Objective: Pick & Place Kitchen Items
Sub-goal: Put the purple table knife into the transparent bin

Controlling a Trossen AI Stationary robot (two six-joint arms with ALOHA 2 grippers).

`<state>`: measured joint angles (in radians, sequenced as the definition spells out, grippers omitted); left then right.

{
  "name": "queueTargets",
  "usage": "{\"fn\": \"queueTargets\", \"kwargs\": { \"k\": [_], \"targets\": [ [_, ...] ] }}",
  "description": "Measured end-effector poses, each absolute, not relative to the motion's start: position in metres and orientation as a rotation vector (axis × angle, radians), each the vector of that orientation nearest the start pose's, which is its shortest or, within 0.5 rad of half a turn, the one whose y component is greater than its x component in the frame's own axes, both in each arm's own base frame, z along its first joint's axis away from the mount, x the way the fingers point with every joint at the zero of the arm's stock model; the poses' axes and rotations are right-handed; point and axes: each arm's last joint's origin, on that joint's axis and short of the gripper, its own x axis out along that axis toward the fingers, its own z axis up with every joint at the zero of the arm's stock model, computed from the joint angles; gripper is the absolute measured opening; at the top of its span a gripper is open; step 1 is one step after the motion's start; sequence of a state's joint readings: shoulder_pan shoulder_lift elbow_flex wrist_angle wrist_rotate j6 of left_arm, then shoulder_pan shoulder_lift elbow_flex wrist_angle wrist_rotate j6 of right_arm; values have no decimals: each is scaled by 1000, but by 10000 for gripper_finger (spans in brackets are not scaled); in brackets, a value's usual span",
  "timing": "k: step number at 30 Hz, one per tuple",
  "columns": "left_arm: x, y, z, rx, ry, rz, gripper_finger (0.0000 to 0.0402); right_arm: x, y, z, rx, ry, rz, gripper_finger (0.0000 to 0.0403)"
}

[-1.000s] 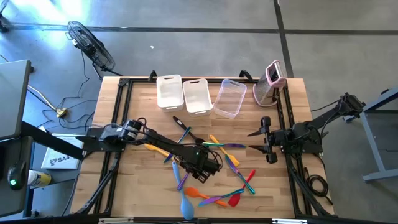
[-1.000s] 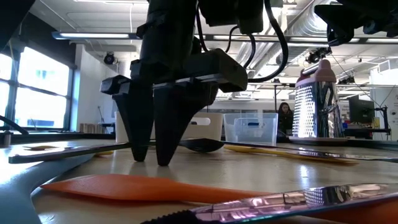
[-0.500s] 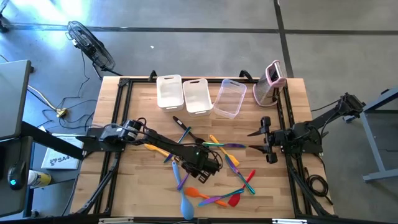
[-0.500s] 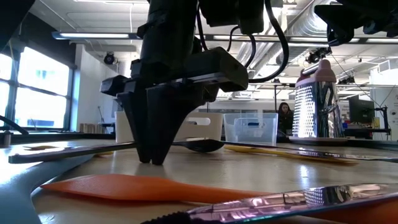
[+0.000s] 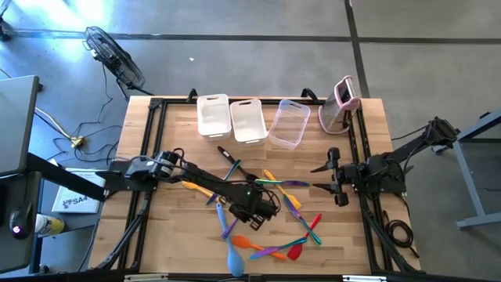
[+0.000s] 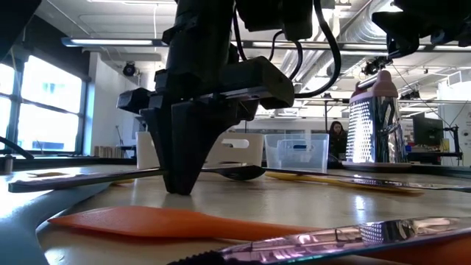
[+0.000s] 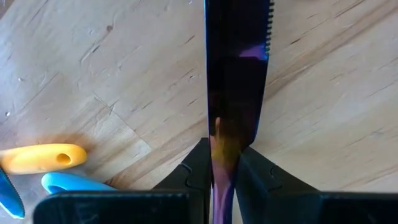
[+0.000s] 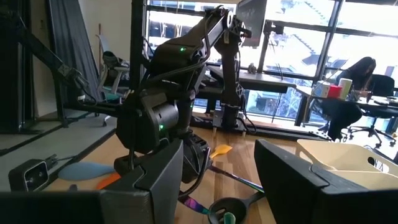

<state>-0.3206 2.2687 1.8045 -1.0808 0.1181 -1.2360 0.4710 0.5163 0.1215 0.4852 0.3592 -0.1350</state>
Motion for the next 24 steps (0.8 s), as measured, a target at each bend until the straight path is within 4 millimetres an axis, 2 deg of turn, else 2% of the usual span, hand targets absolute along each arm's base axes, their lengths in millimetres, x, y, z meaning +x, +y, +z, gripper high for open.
{"fn": "queueTargets", "kwargs": {
  "k": [7,16,24],
  "targets": [
    [424,-144,168,-811,1463,627,37,124,52,204,-172,-95,103,192],
    [424,-149,196,-828,1438,680,37,124,52,204,-192,-100,111,192],
    [427,-150,231,-756,1324,703,37,124,54,202,-200,-93,177,192]
  ]
}}
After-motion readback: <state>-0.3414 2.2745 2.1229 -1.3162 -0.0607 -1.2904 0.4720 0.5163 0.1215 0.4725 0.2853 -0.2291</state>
